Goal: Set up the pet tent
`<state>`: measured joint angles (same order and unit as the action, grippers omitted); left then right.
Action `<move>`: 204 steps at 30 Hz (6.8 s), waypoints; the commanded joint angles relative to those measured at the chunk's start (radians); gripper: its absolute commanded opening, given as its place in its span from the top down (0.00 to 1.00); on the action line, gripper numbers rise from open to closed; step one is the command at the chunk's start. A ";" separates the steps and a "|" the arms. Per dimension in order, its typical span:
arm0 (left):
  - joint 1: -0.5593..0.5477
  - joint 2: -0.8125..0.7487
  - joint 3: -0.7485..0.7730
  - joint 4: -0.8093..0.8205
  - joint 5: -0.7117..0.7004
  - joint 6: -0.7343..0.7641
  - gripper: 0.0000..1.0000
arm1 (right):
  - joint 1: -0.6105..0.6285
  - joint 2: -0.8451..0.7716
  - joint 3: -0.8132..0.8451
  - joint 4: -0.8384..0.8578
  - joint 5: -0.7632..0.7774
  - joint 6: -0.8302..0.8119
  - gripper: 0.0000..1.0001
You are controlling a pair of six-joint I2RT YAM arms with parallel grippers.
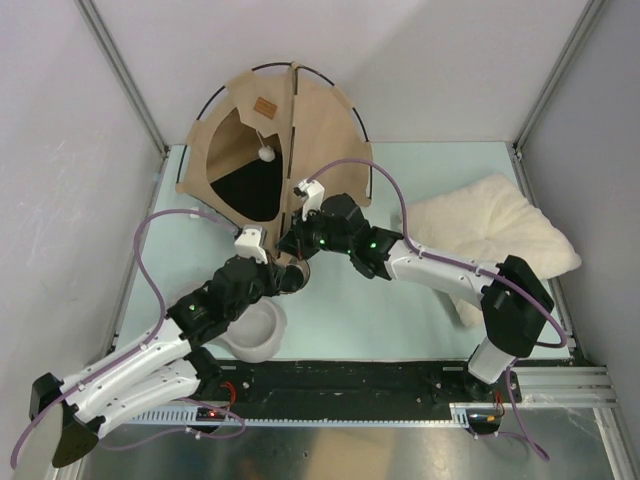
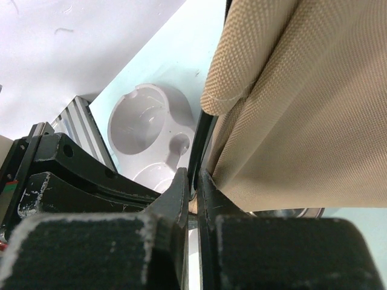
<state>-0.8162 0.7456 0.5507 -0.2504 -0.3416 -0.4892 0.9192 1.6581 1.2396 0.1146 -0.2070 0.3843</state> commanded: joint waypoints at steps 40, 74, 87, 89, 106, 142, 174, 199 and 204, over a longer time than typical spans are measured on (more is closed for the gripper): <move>0.123 -0.123 0.327 -0.320 -0.149 0.020 0.02 | -0.239 0.027 -0.001 -0.207 0.310 -0.380 0.88; 0.590 0.147 0.368 -0.324 0.053 -0.081 0.02 | -0.316 -0.240 -0.119 -0.288 0.490 -0.246 0.09; 0.892 0.684 0.587 -0.307 0.070 -0.507 0.01 | -0.217 -0.389 -0.165 -0.346 0.451 -0.142 0.14; 0.901 0.772 0.655 -0.303 0.082 -0.562 0.01 | -0.208 -0.402 -0.167 -0.358 0.455 -0.133 0.15; 0.910 1.083 0.805 -0.302 -0.048 -0.842 0.09 | -0.208 -0.478 -0.184 -0.395 0.550 -0.121 0.17; 0.941 1.237 0.883 -0.281 0.151 -0.663 0.40 | -0.221 -0.466 -0.184 -0.363 0.573 -0.117 0.20; 0.935 0.744 0.681 -0.266 -0.292 -0.327 1.00 | -0.123 -0.363 -0.202 -0.309 0.439 -0.147 0.20; 0.917 0.050 0.462 -0.567 0.148 -0.134 1.00 | -0.347 -0.116 -0.101 -0.208 0.327 -0.094 0.22; 0.918 -0.022 0.471 -0.593 0.305 -0.179 1.00 | -0.240 -0.207 -0.093 -0.239 0.185 -0.108 0.16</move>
<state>0.1036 0.7719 1.0069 -0.8257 -0.2134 -0.6304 0.5842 1.5383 1.0966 -0.1093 0.0853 0.2947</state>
